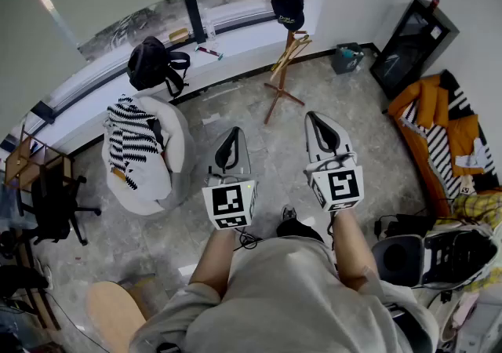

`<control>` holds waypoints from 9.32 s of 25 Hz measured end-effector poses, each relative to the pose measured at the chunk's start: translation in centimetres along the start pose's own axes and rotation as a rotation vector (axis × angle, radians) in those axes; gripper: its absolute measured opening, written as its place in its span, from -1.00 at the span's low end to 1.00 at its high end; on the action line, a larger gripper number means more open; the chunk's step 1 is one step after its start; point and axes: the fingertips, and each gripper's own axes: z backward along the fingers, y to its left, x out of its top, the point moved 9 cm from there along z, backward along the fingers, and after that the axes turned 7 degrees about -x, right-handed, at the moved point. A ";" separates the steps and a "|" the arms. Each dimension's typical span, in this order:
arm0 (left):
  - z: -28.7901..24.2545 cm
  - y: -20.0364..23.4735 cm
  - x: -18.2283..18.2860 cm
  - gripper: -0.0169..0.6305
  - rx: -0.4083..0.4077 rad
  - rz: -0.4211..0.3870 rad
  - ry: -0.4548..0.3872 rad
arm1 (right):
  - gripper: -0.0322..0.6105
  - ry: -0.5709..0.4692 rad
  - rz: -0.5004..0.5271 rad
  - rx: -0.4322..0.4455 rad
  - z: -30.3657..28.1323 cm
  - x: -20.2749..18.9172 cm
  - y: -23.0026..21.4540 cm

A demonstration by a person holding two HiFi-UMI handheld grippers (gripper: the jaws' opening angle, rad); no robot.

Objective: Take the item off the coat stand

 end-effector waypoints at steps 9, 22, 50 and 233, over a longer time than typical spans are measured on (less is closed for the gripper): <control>-0.5 0.9 -2.3 -0.92 -0.059 0.010 0.045 | -0.89 0.057 0.010 -0.055 0.8 -2.4 1.3; -14.0 2.8 -3.6 -0.91 -0.065 0.002 0.153 | -0.89 0.107 -0.060 -0.025 -11.4 -8.4 -6.7; -40.4 2.6 -7.4 -0.91 -0.233 0.054 0.251 | -0.89 0.185 -0.136 -0.004 -26.6 -16.8 -21.0; -36.5 8.1 -4.7 -0.89 -0.139 -0.068 0.240 | -0.86 0.157 -0.147 -0.016 -30.1 -15.4 -13.0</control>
